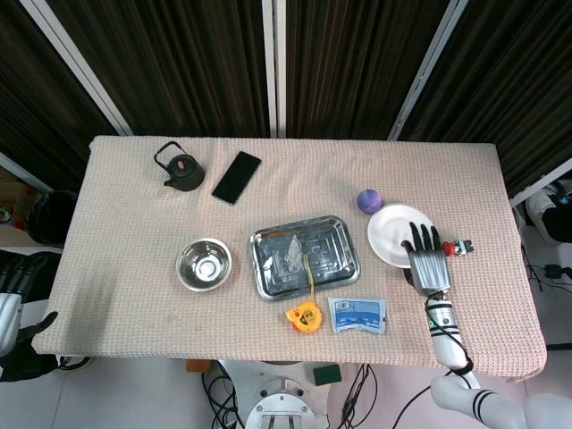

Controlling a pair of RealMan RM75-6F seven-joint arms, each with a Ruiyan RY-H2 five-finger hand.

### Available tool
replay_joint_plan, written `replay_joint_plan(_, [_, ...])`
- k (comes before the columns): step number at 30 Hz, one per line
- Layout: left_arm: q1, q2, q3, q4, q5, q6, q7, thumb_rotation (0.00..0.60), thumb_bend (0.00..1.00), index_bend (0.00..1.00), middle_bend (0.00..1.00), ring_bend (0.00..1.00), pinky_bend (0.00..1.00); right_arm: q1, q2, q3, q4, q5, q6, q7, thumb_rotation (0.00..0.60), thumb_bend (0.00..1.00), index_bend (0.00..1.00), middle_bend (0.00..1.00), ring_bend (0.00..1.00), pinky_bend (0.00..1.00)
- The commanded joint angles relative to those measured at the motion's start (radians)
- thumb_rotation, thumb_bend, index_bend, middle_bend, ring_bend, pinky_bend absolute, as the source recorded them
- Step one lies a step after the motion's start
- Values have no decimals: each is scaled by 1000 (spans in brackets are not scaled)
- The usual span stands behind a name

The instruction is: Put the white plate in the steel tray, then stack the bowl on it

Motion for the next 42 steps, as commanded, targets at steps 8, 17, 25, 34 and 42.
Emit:
replay_joint_plan(8, [-1, 1, -1, -8, 0, -1, 6, 600, 117, 124, 146, 88, 166, -2, -14, 4, 19, -5, 17, 0, 600, 388, 452, 0, 0, 0])
replay_joint_plan(17, [-5, 5, -2, -19, 0, -6, 16, 600, 117, 124, 146, 88, 166, -1, -24, 14, 47, -16, 48, 15, 600, 445, 562, 0, 0, 0])
replay_joint_plan(25, [-7, 5, -2, -23, -1, -10, 19, 600, 117, 124, 146, 88, 166, -1, -42, 8, 103, -84, 158, 58, 600, 477, 722, 42, 0, 0])
replay_joint_plan(34, [-4, 5, -3, -19, -4, -6, 13, 600, 117, 124, 146, 88, 166, 13, -62, 8, 151, -180, 327, 145, 600, 485, 931, 137, 0, 0])
replay_joint_plan(42, [-1, 6, -7, -14, -8, 0, 6, 600, 118, 124, 146, 89, 166, 63, -54, 6, 44, -270, 414, 122, 600, 491, 980, 163, 0, 0])
